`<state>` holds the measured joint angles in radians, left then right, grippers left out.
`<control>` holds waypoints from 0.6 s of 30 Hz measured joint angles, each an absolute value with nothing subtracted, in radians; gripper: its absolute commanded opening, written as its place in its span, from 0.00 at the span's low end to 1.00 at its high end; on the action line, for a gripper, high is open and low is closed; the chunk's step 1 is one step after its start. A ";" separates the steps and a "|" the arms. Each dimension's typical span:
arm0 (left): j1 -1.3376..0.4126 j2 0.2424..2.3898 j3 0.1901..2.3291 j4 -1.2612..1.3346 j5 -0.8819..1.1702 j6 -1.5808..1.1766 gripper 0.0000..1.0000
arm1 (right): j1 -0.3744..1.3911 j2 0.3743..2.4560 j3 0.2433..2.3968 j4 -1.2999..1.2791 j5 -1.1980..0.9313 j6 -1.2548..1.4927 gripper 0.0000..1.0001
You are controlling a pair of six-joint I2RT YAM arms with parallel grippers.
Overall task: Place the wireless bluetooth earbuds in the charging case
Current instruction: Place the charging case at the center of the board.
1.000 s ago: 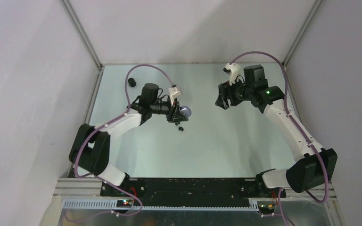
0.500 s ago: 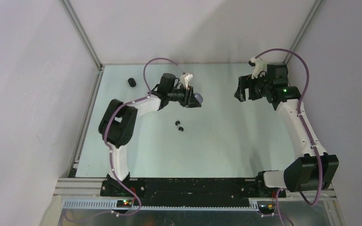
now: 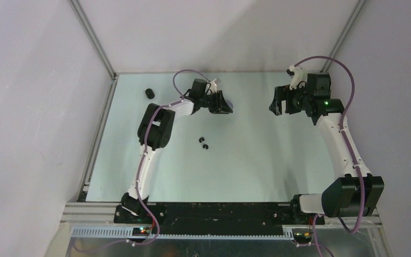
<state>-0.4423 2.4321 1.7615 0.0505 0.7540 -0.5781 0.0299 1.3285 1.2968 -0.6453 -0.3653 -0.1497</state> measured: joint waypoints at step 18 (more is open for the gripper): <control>-0.502 2.556 1.914 0.054 0.765 -0.786 0.47 | -0.012 1.304 1.290 -0.638 -0.388 -0.149 0.85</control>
<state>-0.5022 2.5565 1.9137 0.0544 0.7650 -0.7860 -0.0116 1.3045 1.2896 -0.6384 -0.3878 -0.1493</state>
